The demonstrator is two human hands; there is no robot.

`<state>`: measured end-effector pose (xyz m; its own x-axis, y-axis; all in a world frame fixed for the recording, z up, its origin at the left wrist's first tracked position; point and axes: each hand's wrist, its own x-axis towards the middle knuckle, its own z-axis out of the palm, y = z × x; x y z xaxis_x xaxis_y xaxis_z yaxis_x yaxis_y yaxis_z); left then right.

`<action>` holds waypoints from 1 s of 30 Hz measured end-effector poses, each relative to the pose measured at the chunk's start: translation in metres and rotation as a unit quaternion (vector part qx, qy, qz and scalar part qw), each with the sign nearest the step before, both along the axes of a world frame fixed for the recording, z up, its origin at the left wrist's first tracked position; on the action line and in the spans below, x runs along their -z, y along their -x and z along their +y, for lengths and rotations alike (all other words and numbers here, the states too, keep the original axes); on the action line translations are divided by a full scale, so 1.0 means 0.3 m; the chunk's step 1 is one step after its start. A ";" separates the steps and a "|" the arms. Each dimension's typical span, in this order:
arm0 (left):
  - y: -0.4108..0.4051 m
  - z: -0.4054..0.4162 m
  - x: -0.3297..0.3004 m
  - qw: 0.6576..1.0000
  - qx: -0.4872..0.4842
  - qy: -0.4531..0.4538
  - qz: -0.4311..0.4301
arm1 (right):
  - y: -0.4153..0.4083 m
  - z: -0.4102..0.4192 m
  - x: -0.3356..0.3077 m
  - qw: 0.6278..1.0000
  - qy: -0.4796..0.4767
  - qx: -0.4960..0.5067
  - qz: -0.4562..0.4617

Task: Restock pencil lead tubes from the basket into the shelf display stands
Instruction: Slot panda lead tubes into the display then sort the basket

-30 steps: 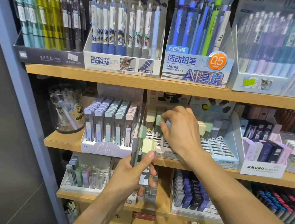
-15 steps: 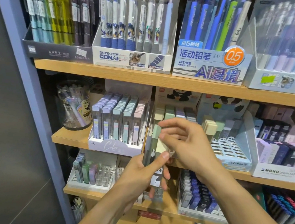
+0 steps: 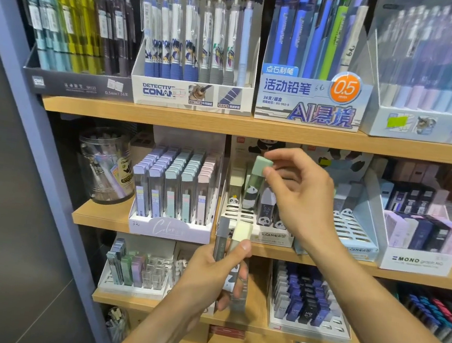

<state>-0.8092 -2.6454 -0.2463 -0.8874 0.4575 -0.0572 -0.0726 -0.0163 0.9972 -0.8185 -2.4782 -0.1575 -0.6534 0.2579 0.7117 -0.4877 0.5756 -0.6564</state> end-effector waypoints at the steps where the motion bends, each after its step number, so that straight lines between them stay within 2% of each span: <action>1: 0.004 0.001 0.003 1.000 -0.008 -0.002 -0.008 | 0.006 0.003 0.007 0.999 -0.033 0.009 0.010; 6: 0.018 0.005 0.015 0.999 -0.020 -0.011 -0.048 | 0.039 0.006 0.039 0.984 -0.176 0.026 0.030; 10: 0.019 0.006 0.006 0.996 -0.014 -0.022 -0.091 | 0.062 0.005 0.053 0.977 -0.207 0.033 0.028; 14: 0.019 0.007 -0.003 0.991 -0.004 -0.070 -0.117 | 0.079 0.009 0.058 0.972 -0.231 0.037 0.027; 19: 0.012 0.010 -0.008 0.990 -0.010 -0.079 -0.119 | 0.099 0.004 0.067 0.979 -0.199 0.035 0.023; 24: 0.007 0.005 -0.018 0.991 -0.017 -0.080 -0.108 | 0.098 0.011 0.075 0.966 -0.227 0.122 0.023; 26: 0.004 0.006 -0.024 0.991 -0.018 -0.081 -0.104 | 0.100 0.013 0.069 0.967 -0.212 0.142 0.014; 30: -0.001 0.008 -0.025 0.992 -0.027 -0.075 -0.101 | 0.113 -0.008 0.068 0.982 -0.150 0.116 -0.008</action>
<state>-0.8090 -2.6430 -0.2388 -0.8879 0.4270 -0.1710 -0.2653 -0.1718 0.9487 -0.8524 -2.4807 -0.1780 -0.6134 0.1813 0.7686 -0.3108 0.8393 -0.4461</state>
